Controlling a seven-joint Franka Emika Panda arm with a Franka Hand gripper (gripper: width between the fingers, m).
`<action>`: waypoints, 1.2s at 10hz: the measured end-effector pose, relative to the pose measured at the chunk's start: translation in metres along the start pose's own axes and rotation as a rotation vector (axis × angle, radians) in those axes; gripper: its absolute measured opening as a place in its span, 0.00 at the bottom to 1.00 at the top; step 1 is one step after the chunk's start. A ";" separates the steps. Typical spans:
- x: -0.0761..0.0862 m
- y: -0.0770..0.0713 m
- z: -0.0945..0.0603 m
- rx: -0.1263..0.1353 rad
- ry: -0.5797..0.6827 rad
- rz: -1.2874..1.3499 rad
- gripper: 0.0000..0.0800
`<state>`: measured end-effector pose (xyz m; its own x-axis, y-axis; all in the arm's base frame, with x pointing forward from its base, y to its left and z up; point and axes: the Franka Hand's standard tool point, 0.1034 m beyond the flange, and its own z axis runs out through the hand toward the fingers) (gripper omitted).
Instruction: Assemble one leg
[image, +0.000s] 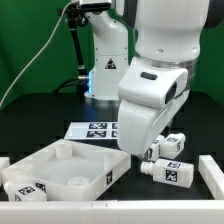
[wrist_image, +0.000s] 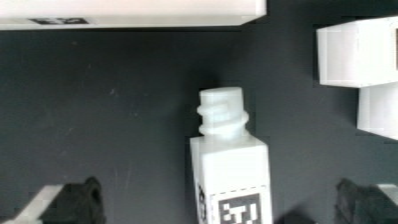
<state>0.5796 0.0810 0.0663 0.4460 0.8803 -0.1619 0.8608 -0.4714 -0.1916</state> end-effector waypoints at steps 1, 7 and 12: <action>0.000 0.000 0.000 0.002 -0.002 -0.001 0.81; -0.001 0.001 0.001 -0.003 0.004 -0.016 0.81; -0.031 -0.005 0.016 -0.019 0.025 -0.307 0.81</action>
Offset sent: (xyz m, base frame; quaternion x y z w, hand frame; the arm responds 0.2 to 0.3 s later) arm 0.0000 0.0000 0.0000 0.0000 0.0000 0.0000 1.0000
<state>0.5574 0.0551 0.0572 0.1699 0.9826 -0.0752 0.9607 -0.1821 -0.2094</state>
